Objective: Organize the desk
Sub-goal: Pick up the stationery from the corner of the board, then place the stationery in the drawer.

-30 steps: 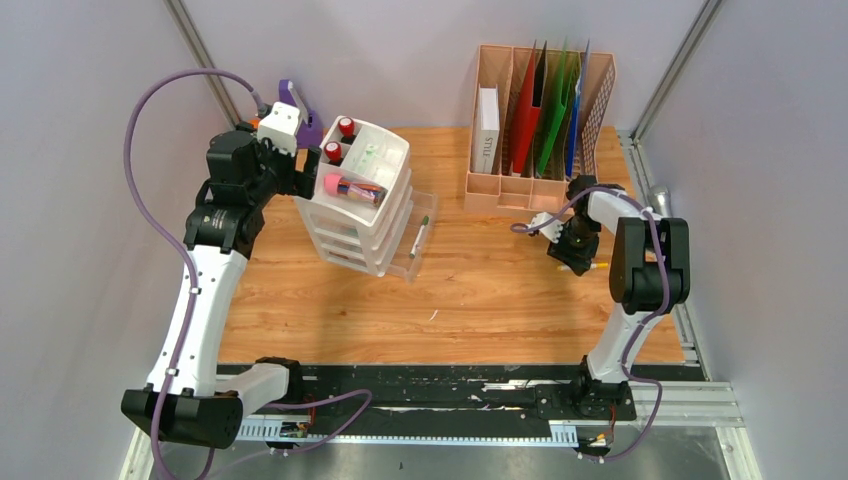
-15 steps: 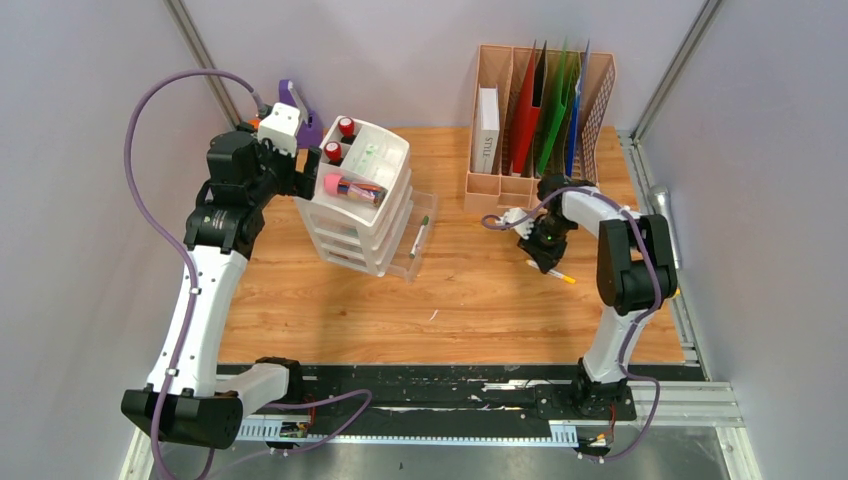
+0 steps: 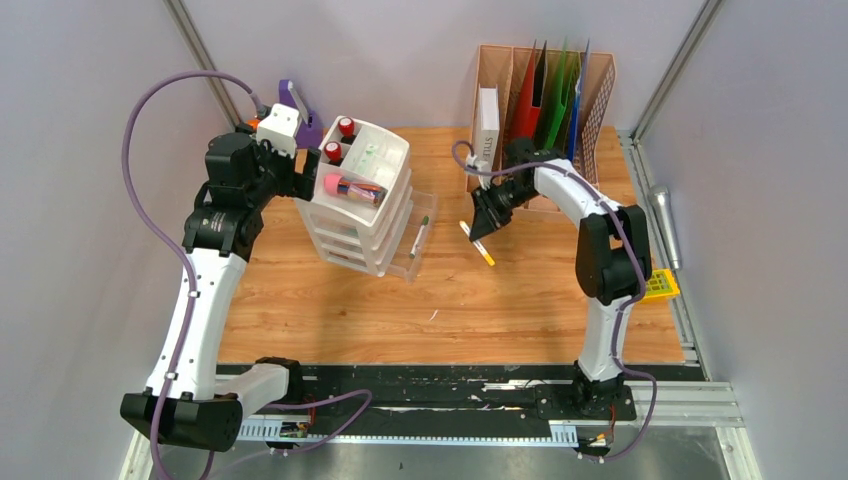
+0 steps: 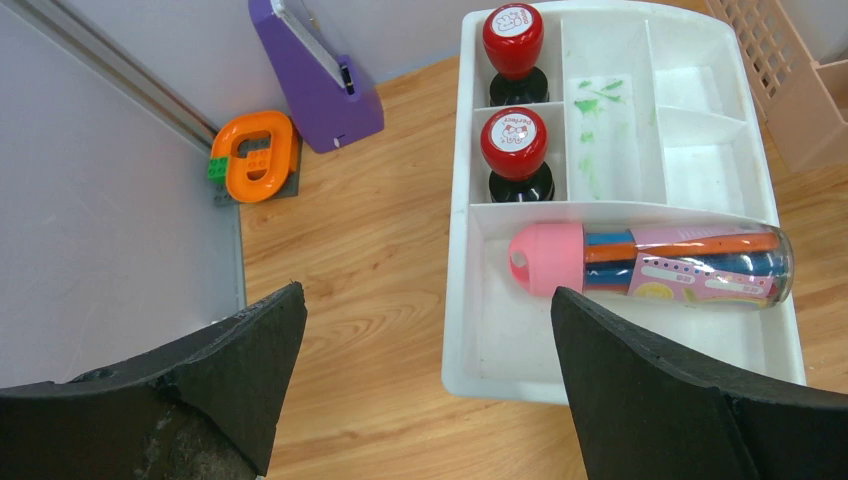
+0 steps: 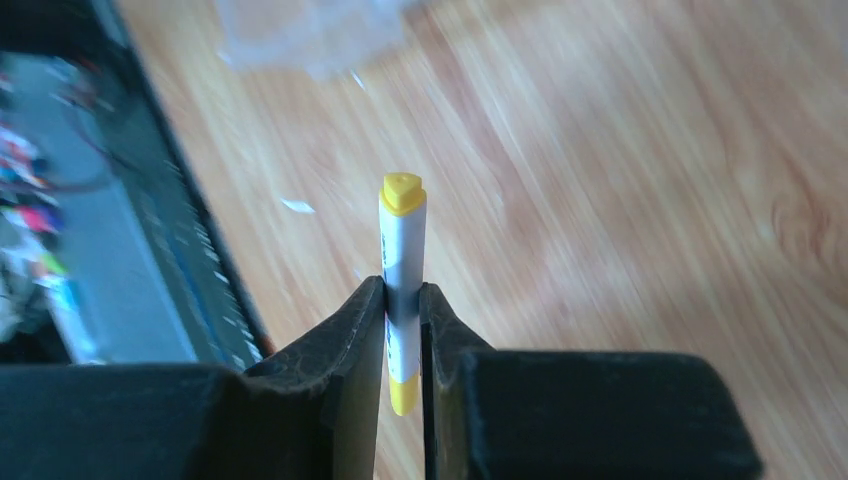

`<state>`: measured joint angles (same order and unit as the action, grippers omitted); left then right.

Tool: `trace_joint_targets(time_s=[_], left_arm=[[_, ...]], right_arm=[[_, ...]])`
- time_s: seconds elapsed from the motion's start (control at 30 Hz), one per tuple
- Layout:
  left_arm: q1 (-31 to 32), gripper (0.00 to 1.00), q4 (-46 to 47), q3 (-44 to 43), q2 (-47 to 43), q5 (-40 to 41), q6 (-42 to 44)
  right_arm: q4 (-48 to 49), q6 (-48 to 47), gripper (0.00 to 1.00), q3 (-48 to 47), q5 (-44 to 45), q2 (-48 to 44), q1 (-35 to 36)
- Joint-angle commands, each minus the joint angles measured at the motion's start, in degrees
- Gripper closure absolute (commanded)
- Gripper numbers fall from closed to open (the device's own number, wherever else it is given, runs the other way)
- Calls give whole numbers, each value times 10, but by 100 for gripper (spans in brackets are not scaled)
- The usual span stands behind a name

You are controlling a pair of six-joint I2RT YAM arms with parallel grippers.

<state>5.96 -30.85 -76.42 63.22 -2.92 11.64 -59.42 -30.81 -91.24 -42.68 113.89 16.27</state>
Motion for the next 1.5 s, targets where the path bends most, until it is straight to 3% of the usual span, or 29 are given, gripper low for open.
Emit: trace_joint_targets(time_s=[0.0,0.07,0.17,0.3,0.4,0.63,0.8,1.07,1.1,1.17,1.3,1.37,1.47], left_arm=[[-2,0,6,-24,-5,-3,-8],[-2,0,7,-25,-4,-2,-11],[-2,0,7,-29,0,1,-14],[-2,0,6,-34,8,3,-17],[-2,0,6,-35,15,3,-18],[-2,0,9,-35,21,0,-17],[-2,0,9,-34,17,-5,-17],[-2,0,10,-24,2,-9,-14],[-2,0,11,-22,1,-8,-13],[-2,0,11,-21,-1,-9,-13],[-2,0,8,-20,-4,-10,-11],[-2,0,7,-20,-6,-10,-8],[-2,0,6,-20,-9,-8,-2]], right_arm=[[30,189,100,-92,-202,49,-2],[88,277,100,-95,-267,66,-1],[249,449,100,-60,-314,74,2],[467,615,100,-2,-285,61,16],[559,708,100,27,-243,54,29],[588,765,100,20,-145,70,72],[535,757,100,-3,-52,77,91],[488,753,93,-31,8,94,104],[484,751,89,-36,18,95,106],[476,749,70,-44,18,98,109],[465,743,41,-50,19,94,111],[457,728,31,-49,27,81,111],[447,685,23,-45,38,49,111]])
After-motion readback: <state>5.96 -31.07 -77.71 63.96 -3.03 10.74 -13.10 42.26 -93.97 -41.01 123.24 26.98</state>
